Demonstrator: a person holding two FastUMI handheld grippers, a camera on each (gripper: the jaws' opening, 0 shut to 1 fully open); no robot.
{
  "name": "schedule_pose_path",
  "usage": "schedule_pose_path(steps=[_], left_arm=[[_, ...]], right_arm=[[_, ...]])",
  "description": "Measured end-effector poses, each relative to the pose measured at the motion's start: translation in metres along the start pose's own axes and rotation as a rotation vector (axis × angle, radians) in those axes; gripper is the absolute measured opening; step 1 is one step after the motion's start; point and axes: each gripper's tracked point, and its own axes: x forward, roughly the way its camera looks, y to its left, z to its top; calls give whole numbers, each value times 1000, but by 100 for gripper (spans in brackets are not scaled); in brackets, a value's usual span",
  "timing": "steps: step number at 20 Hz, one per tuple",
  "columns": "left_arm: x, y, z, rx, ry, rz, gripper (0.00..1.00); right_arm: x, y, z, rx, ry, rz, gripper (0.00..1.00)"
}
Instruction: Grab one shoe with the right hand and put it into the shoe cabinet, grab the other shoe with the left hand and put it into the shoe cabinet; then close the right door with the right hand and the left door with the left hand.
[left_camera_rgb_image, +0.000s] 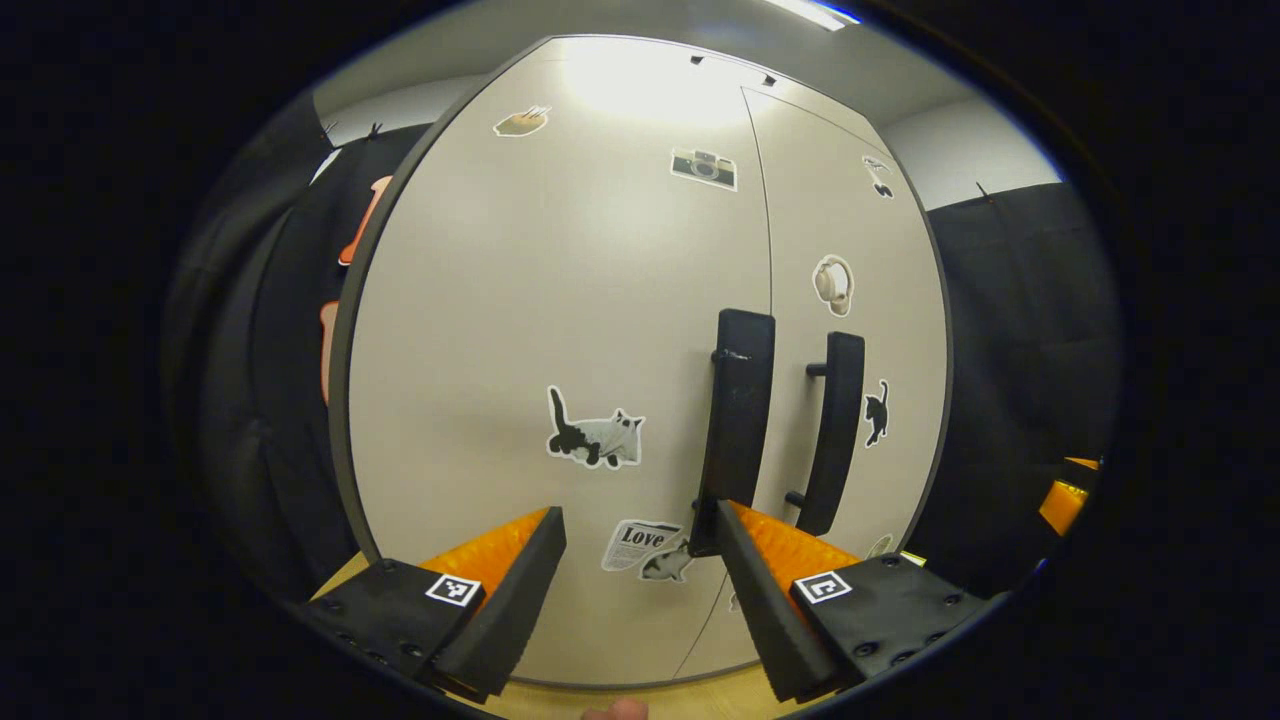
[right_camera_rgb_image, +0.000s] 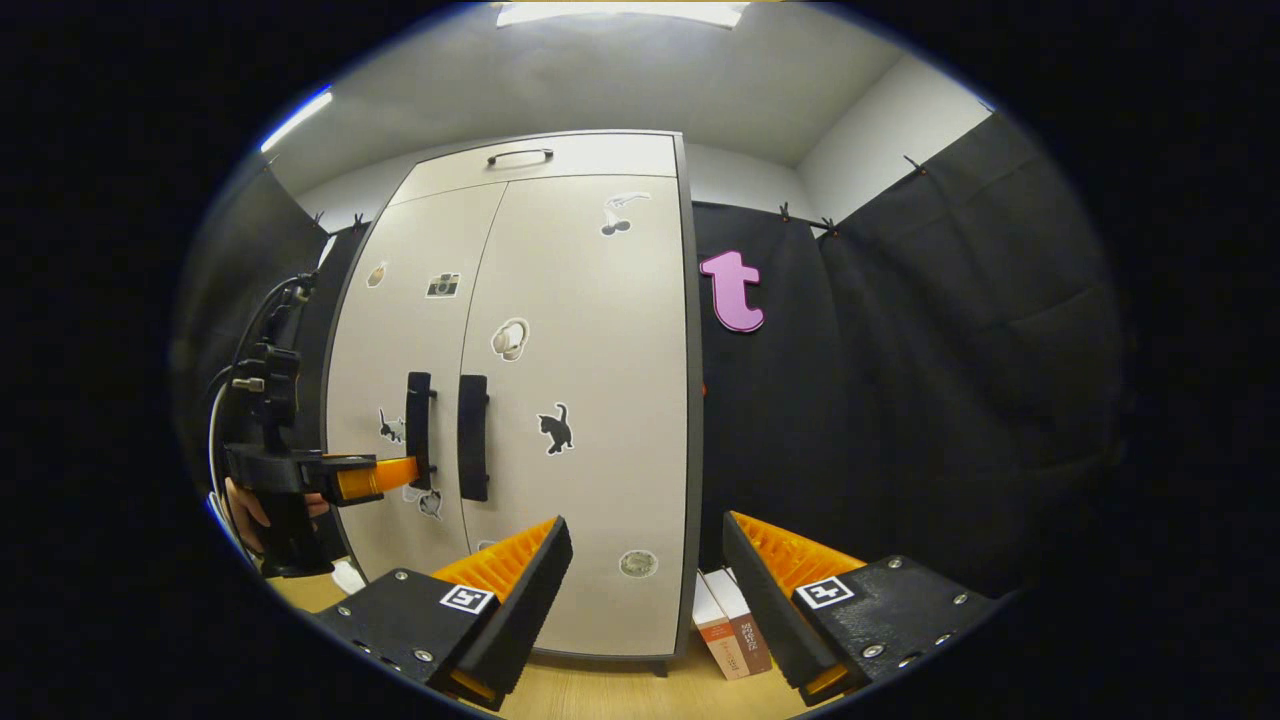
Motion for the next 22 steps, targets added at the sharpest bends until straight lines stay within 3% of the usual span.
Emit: schedule_pose_path(steps=[8,14,22], left_arm=[[-67,28,30,25,-70,66,97],[-124,51,24,120,-110,154,96],[-167,67,-3,60,-96,216,96]], right_arm=[[-3,19,-6,18,5,37,94],[-25,52,-24,36,25,96,94],[-30,73,-50,66,71,105,94]])
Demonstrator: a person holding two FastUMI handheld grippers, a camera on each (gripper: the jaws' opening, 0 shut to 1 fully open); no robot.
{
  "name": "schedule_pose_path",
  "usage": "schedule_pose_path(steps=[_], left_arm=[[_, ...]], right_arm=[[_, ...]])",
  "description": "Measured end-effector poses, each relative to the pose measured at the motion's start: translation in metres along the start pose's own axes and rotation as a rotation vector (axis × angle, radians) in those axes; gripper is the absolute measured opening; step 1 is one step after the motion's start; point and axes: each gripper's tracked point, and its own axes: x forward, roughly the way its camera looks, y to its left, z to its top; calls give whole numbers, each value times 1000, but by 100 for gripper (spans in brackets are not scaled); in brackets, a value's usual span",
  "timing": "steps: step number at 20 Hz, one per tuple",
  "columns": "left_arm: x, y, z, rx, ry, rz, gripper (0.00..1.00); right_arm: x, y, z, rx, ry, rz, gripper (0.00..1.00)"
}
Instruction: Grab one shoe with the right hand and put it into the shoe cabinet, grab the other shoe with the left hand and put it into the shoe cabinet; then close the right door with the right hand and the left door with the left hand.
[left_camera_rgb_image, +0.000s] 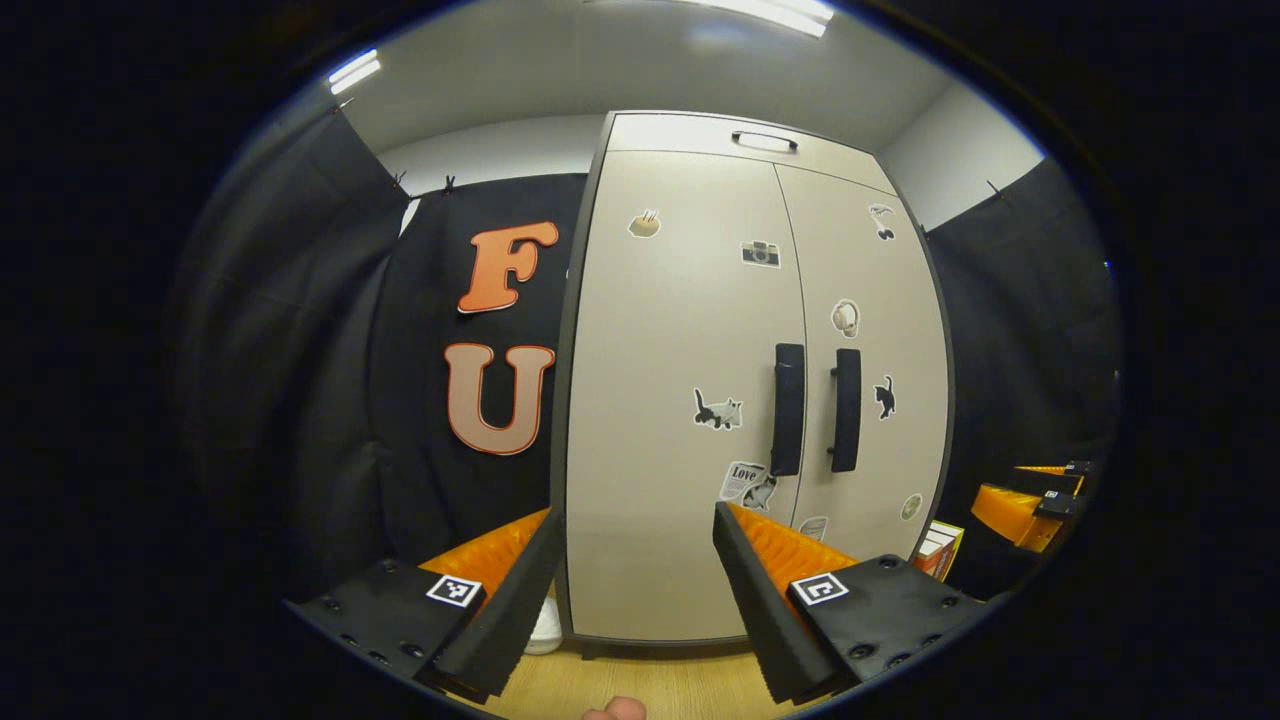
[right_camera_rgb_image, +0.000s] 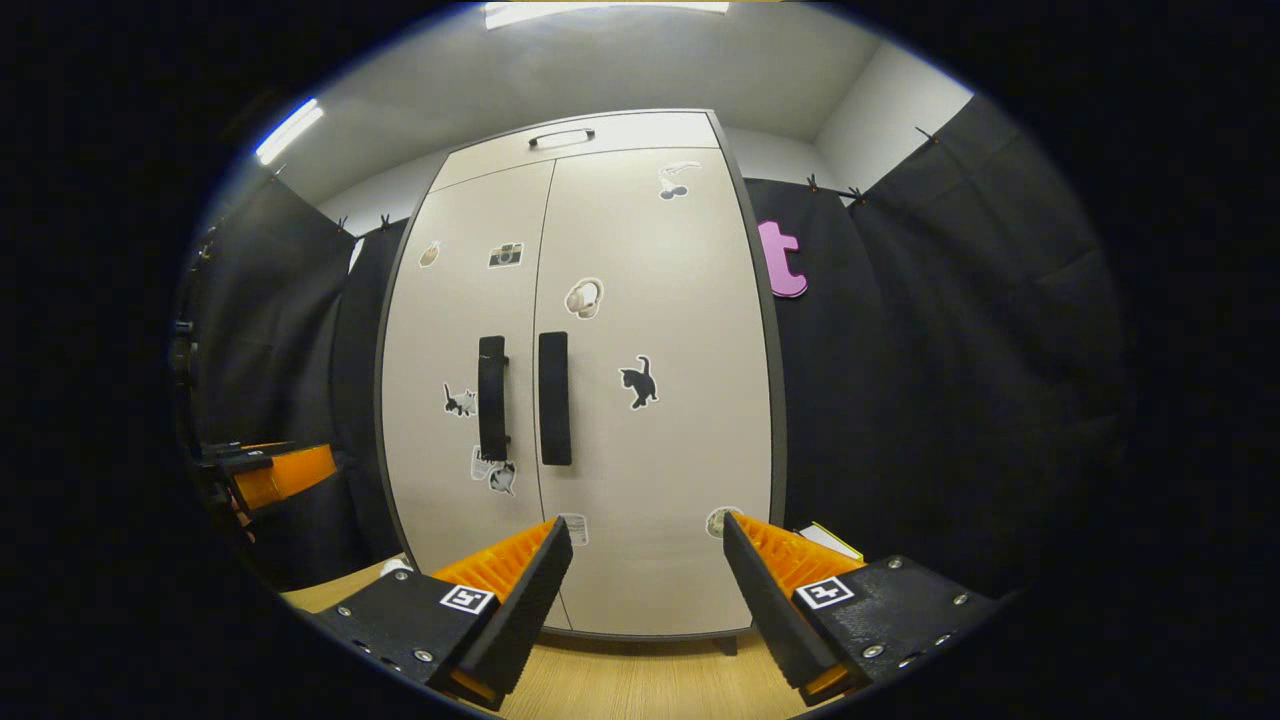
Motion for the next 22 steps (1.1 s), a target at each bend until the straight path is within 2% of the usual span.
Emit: schedule_pose_path(steps=[1,2,8,11,12,22], left_arm=[[-1,3,-3,-6,7,6,94],[-2,5,-6,-12,13,7,96],[2,12,-15,-28,8,12,96],[6,8,-17,-32,14,-4,99],[7,6,-17,-29,13,-10,96],[14,-2,-13,-14,4,-43,97]], right_arm=[[1,1,0,1,1,3,94],[2,2,-2,2,2,6,94],[4,3,-4,9,4,7,94],[5,1,-3,11,4,0,94],[6,1,-3,14,2,-2,94],[8,5,7,16,-25,-6,94]])
